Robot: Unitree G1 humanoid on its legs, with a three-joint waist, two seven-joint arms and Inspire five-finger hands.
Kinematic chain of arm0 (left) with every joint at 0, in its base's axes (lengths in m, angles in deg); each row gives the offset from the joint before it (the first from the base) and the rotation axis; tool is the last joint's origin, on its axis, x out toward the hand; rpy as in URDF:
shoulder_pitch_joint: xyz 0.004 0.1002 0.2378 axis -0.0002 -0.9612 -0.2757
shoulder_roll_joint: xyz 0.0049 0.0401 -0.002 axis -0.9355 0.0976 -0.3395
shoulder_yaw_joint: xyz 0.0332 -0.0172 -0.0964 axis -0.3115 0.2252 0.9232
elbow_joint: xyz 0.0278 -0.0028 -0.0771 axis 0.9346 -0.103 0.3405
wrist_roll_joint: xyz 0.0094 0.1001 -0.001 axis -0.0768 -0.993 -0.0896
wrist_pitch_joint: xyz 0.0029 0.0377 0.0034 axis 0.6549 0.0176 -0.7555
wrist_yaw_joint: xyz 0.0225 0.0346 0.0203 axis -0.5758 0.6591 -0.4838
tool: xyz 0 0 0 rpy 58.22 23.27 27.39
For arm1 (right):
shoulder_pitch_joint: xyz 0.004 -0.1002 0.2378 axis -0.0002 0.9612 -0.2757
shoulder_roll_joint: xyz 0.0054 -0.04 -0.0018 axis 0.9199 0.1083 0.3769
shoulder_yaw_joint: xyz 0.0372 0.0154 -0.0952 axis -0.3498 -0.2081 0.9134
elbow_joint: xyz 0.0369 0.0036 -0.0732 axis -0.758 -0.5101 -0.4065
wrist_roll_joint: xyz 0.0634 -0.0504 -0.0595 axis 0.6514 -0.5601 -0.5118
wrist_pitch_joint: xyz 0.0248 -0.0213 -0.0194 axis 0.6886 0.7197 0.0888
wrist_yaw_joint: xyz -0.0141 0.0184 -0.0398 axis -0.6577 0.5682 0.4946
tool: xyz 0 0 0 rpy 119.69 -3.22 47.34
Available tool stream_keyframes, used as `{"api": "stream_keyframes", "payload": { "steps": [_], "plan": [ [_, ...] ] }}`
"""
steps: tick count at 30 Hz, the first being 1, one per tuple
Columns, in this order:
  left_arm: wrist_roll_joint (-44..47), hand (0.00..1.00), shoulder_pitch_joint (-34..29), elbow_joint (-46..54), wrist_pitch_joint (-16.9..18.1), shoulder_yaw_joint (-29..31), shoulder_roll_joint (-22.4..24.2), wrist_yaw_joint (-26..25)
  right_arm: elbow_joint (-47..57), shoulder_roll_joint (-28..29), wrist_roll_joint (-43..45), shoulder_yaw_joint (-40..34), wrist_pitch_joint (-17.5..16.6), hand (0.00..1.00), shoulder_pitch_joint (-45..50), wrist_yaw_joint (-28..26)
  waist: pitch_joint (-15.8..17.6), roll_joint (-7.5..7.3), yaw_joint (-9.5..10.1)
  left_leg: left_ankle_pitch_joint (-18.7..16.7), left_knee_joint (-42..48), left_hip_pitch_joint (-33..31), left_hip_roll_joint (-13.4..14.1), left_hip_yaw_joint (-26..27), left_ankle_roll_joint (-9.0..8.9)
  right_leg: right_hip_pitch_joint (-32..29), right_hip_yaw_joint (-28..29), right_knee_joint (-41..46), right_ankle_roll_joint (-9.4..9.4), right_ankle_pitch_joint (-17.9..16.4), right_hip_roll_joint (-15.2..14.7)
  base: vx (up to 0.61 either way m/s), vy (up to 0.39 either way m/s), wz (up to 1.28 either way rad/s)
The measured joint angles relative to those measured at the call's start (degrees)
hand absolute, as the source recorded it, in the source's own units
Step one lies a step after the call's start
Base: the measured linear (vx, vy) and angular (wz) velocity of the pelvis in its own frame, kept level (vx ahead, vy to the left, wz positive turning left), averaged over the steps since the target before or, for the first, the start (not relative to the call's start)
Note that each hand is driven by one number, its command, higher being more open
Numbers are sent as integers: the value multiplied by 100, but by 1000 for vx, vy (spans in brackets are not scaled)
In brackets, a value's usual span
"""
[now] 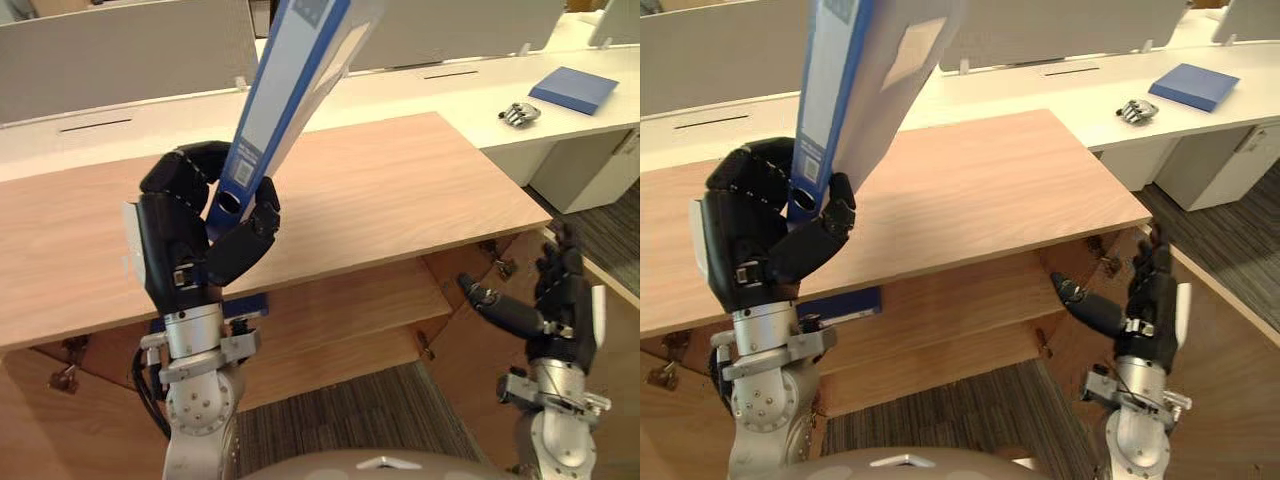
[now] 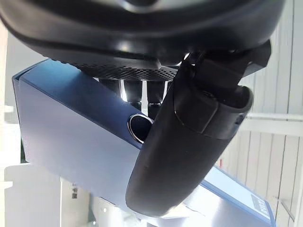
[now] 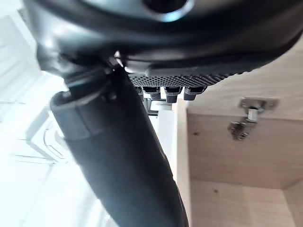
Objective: Walk over to the cabinet, pick up the folder, carry it to the office cabinet, place the folder inside the office cabinet, then close the office cabinet door
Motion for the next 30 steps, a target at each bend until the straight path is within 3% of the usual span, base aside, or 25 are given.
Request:
{"api": "stream_keyframes", "payload": {
  "steps": [8,16,23,30],
  "plan": [
    [752,0,-107,-325,0,-12,-12,469,147,-84,6,-33,-189,100,-472,64,18,-29,-32,-5,20,-25,-16,5,4,-73,48,46,31,22,-16,-2,-5,-3],
    [1963,0,-36,-399,2,-17,-256,1196,147,-727,38,-27,-233,100,-1108,-150,13,-21,-21,-3,68,-110,-17,-40,8,-94,10,45,51,54,-34,0,-10,3],
    [2615,0,482,-413,32,37,-471,1719,41,-1061,377,-22,-387,100,-1616,-396,7,-11,2,28,75,-177,-55,-175,58,-77,-102,42,116,103,-97,-5,-9,9],
    [3088,0,647,-413,151,484,-652,2200,-509,-1286,698,-22,-406,100,-2040,-671,-15,-11,20,74,58,-228,-127,-281,123,-63,-221,26,132,122,-174,-15,-10,7]
  ]
}}
